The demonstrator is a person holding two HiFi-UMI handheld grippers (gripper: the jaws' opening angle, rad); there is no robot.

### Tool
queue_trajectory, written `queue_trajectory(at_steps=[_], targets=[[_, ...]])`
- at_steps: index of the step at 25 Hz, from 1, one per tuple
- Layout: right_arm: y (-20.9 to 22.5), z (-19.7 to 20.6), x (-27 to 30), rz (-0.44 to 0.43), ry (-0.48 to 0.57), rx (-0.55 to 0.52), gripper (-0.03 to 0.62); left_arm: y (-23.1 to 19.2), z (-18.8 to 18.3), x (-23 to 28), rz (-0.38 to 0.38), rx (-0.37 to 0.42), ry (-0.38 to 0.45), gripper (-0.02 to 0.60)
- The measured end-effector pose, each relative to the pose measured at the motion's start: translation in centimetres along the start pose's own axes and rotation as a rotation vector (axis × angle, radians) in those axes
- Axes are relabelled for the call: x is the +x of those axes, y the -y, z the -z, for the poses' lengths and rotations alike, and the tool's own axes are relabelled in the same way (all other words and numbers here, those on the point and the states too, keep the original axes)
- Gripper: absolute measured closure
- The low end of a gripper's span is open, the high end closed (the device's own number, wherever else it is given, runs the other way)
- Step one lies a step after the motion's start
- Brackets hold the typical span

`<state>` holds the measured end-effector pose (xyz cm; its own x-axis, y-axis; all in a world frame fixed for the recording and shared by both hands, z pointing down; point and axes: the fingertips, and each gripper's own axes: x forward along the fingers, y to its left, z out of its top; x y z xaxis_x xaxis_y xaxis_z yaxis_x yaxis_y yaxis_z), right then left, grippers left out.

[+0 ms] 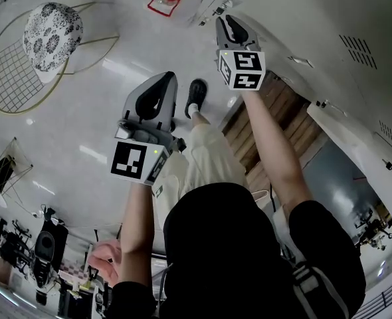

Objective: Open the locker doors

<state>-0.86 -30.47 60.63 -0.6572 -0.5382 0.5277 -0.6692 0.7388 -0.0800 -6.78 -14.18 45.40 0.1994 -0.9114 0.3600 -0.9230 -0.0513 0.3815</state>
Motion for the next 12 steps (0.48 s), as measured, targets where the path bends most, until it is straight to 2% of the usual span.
queue_trajectory(at_steps=[8,12], targets=[[0.8,0.3,2.4,0.076,0.013,-0.004,0.472,-1.0,0.8,-0.5,-0.017,-0.009,-0.007,0.566],[1.0,0.7,3.6,0.084,0.010,0.014,0.449,-1.2,1.0,-0.7,-0.026,-0.014,-0.010,0.566]])
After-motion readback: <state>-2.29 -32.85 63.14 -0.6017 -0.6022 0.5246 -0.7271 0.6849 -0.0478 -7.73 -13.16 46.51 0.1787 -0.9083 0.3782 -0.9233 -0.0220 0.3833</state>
